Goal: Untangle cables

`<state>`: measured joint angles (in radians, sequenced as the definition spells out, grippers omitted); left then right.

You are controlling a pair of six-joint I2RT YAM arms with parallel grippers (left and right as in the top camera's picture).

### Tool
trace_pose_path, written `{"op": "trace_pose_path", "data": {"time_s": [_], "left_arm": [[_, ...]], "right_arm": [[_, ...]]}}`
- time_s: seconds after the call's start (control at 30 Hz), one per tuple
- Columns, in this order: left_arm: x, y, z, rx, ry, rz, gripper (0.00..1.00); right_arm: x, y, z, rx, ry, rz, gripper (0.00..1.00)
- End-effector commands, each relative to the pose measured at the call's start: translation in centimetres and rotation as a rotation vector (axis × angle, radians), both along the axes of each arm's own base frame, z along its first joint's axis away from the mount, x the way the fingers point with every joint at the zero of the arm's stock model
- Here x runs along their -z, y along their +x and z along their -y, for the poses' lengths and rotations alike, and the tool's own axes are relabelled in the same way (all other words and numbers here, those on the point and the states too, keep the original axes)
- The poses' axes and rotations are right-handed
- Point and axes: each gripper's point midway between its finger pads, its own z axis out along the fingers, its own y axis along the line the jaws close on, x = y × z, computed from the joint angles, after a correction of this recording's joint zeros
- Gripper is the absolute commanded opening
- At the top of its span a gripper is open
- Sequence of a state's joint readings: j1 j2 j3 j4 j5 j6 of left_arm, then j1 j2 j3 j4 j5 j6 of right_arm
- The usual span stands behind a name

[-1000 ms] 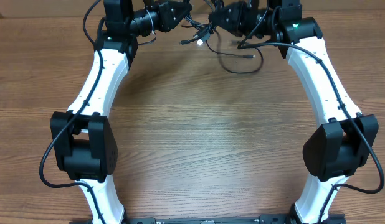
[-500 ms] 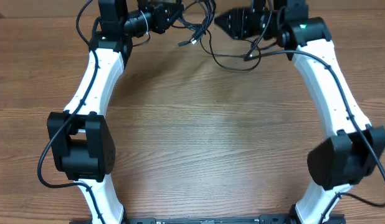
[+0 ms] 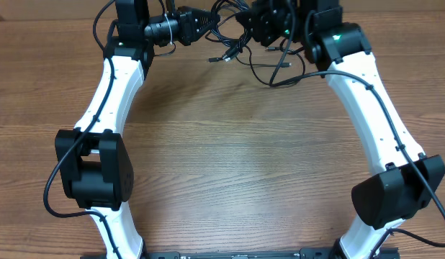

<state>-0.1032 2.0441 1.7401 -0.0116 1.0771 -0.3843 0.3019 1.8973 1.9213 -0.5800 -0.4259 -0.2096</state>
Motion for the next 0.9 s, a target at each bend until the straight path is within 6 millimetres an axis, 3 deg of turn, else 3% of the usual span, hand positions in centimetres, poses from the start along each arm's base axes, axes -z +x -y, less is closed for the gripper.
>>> {"op": "trace_pose_path", "data": {"time_s": [0.0, 0.1, 0.13, 0.27, 0.33, 0.53, 0.67, 0.87], "left_arm": [[-2.1, -1.3, 0.7, 0.058, -0.033, 0.009, 0.04], [-2.2, -1.4, 0.8, 0.065, -0.036, 0.009, 0.04], [-2.2, -1.3, 0.7, 0.056, -0.037, 0.001, 0.04], [-1.7, 0.8, -0.6, -0.091, -0.044, -0.084, 0.04], [-1.2, 2.8, -2.0, -0.234, -0.041, -0.126, 0.04], [-0.2, 7.2, -6.9, -0.616, -0.052, -0.205, 0.04], [0.1, 8.1, -8.5, -0.739, -0.09, -0.256, 0.04], [-0.1, 7.4, -7.2, -0.659, -0.12, -0.291, 0.04]], "right_arm": [[-0.4, 0.1, -0.1, 0.033, -0.076, 0.06, 0.36], [0.2, 0.0, -0.1, 0.061, -0.107, 0.045, 0.07], [0.4, -0.2, -0.3, 0.057, -0.11, 0.035, 0.04], [2.0, -1.6, -0.1, 0.064, -0.099, -0.081, 0.04], [2.9, -3.3, -0.4, 0.028, -0.082, -0.172, 0.04], [2.5, -8.1, -0.7, -0.126, 0.034, -0.364, 0.04], [2.7, -9.7, 0.1, -0.159, 0.077, -0.461, 0.04], [2.7, -8.9, 1.7, -0.106, 0.1, -0.48, 0.04]]}}
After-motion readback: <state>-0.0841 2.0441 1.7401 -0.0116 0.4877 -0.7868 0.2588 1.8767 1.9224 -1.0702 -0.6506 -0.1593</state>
